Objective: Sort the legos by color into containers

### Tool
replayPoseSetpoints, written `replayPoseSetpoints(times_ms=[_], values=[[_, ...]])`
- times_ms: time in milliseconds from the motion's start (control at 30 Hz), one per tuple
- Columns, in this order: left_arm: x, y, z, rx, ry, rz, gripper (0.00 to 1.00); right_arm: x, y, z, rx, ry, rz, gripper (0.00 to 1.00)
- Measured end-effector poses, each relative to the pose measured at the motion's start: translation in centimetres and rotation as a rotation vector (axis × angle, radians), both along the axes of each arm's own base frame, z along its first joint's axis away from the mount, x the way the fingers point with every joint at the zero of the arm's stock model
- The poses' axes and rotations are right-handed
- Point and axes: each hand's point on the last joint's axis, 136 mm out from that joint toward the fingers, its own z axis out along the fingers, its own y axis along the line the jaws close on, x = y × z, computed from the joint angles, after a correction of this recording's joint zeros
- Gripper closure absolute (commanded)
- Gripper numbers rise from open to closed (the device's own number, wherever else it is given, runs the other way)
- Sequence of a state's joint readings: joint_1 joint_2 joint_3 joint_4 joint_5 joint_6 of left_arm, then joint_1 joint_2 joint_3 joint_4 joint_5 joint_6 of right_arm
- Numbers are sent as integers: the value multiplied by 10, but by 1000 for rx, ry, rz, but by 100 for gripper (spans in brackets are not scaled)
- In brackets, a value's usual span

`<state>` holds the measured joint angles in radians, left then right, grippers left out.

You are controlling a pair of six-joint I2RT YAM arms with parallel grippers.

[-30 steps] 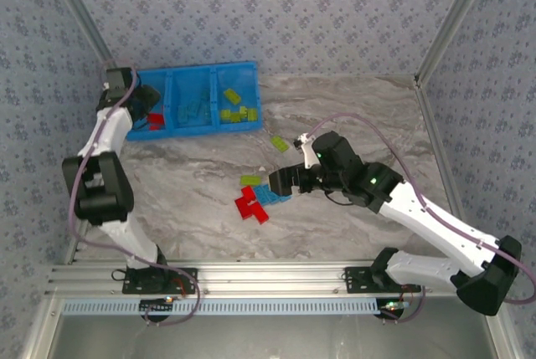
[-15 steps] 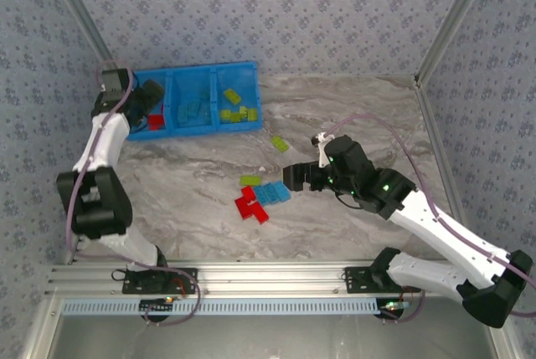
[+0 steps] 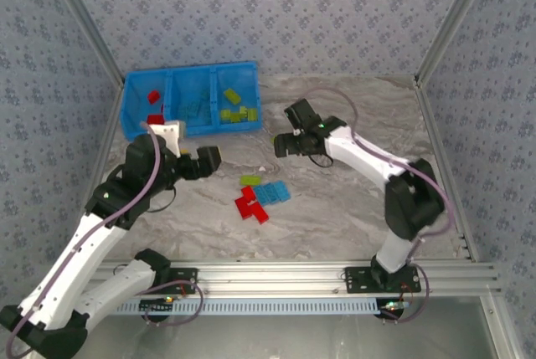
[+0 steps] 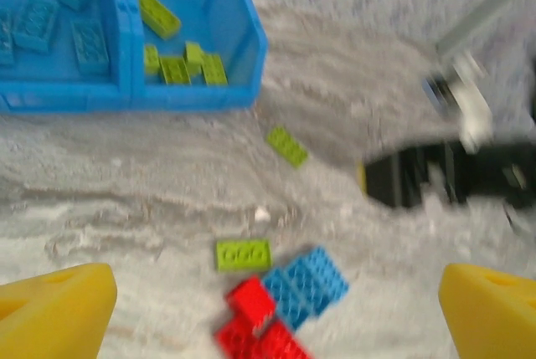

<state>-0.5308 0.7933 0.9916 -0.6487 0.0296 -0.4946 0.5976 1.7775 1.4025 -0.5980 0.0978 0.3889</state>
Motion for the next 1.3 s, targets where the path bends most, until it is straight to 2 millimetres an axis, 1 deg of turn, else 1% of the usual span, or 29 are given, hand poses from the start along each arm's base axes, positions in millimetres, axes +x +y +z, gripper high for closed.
replayPoseSetpoints(times_ms=[133,200,267,333,433,500,533,567,667,700,767,867,900,1000,1067,1133,1200,1300], values=[[-28,-6,-25,61,77,-141,1,40,17,-32,-53,22,17,15],[-40,-8,-41,73,110,-192,1,53,23,-46,-70,36,30,19],[-50,-8,-58,81,145,-227,1,63,27,-59,-83,52,38,26],[-57,-9,-70,86,166,-252,1,70,29,-70,-97,68,43,34],[-60,-10,-79,90,181,-269,1,73,25,-84,-122,96,49,43],[-61,-10,-80,91,186,-272,1,72,24,-90,-129,114,58,49],[-61,-10,-81,91,187,-272,1,72,24,-89,-130,113,64,53],[-61,-10,-81,91,188,-273,1,72,25,-88,-131,112,68,54],[-61,-10,-82,90,188,-273,1,69,26,-92,-134,128,89,65],[-61,-10,-82,89,185,-273,1,69,26,-92,-133,129,96,66],[-62,-9,-82,89,185,-272,1,68,28,-92,-129,129,105,63],[-63,-9,-83,88,182,-272,1,67,29,-92,-122,135,115,46],[-63,-9,-83,88,183,-272,1,66,30,-93,-119,141,123,43],[-63,-8,-83,88,184,-272,1,60,31,-95,-117,162,138,41],[-63,-8,-84,89,186,-272,1,56,32,-96,-115,175,147,45],[-63,-8,-85,90,188,-271,1,55,35,-96,-109,179,158,53],[-63,-7,-86,91,190,-268,1,54,35,-97,-107,182,161,56],[-62,-7,-86,90,190,-262,1,54,34,-100,-119,182,157,63]])
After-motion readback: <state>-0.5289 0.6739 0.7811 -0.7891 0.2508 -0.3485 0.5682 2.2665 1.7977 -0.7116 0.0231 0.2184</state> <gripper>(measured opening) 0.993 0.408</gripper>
